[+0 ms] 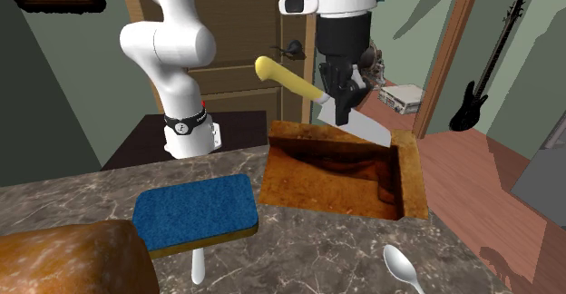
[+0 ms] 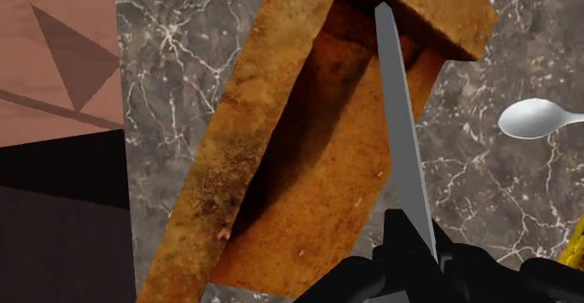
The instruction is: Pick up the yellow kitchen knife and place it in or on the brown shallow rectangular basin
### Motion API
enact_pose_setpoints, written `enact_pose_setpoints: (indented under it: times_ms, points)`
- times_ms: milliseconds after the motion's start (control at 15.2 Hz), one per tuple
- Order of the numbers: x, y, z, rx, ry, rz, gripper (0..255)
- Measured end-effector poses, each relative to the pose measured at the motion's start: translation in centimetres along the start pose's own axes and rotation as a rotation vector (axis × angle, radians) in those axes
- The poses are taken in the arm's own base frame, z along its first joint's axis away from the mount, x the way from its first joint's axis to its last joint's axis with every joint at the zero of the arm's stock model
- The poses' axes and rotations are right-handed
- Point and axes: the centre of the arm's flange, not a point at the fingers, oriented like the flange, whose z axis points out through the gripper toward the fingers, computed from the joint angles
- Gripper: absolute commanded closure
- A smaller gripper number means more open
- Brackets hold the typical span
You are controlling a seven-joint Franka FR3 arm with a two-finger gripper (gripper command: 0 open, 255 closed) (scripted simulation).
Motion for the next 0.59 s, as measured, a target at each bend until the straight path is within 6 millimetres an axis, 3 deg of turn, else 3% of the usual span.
enact_pose_setpoints:
  times_ms: [264,594]
  points:
    - [-3.5,3.9,0.5,0.000,0.000,0.000,255]
    - [-3.8,4.6,2.8,0.000,-0.001,0.001,255]
